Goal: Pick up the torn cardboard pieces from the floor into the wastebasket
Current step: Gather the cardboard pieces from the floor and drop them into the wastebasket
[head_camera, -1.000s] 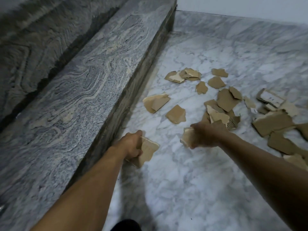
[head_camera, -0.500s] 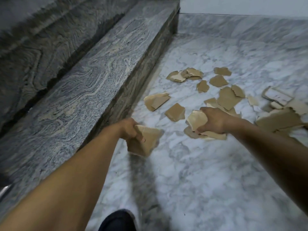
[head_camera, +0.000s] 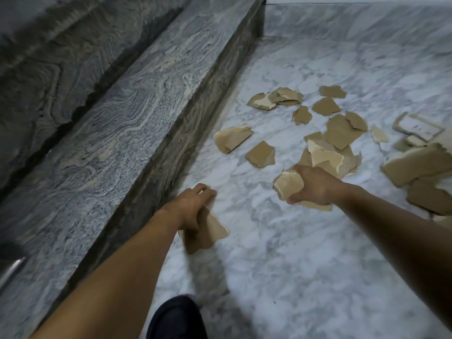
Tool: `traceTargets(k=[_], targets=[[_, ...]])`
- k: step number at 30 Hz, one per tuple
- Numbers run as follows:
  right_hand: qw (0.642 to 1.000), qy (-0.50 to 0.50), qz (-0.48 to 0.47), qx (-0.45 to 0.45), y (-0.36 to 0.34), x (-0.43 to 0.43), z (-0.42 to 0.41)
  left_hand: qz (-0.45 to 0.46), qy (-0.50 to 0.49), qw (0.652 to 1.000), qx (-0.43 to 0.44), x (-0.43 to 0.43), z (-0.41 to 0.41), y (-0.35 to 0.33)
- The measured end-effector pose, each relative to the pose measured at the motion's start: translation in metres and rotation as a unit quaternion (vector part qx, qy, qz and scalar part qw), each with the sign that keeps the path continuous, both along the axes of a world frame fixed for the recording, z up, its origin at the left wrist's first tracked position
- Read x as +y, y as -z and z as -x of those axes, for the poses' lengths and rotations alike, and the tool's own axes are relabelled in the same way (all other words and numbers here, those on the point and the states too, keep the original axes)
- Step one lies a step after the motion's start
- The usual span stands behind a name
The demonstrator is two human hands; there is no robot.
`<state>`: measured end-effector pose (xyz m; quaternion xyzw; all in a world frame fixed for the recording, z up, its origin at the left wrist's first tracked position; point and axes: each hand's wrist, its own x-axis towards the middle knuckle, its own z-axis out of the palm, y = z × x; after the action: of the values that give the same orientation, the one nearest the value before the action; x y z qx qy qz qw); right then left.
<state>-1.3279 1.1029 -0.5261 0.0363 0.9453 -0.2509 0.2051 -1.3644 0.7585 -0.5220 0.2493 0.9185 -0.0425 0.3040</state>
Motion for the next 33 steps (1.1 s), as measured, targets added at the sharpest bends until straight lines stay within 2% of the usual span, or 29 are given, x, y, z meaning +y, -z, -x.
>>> traceTargets(k=[5, 12, 18, 22, 25, 28, 30, 33], targets=[[1.000, -0.004, -0.009, -0.003, 0.009, -0.018, 0.002, -0.031, -0.050, 0.998, 0.004, -0.002, -0.002, -0.001], [1.000, -0.013, -0.018, -0.003, 0.005, -0.027, 0.001, -0.002, -0.077, 0.995, -0.070, -0.006, 0.007, 0.002], [0.995, -0.054, -0.083, -0.004, -0.015, -0.005, 0.010, -0.148, -0.185, 0.970, -0.062, 0.019, 0.046, -0.016], [0.983, -0.112, -0.146, -0.027, -0.028, 0.015, 0.026, -0.229, -0.194, 0.952, -0.052, 0.067, 0.082, -0.040], [0.949, -0.197, -0.246, -0.019, -0.030, 0.015, 0.034, -0.193, -0.162, 0.967, -0.038, 0.110, 0.100, -0.035], [0.919, -0.271, -0.286, -0.007, -0.021, 0.006, 0.034, -0.121, -0.122, 0.985, -0.022, 0.147, 0.102, -0.012], [0.915, -0.285, -0.285, -0.022, -0.011, 0.003, 0.033, -0.074, -0.099, 0.992, -0.005, 0.166, 0.099, 0.004], [0.920, -0.278, -0.276, -0.004, -0.002, 0.010, 0.035, -0.051, -0.099, 0.994, 0.022, 0.181, 0.101, 0.022]])
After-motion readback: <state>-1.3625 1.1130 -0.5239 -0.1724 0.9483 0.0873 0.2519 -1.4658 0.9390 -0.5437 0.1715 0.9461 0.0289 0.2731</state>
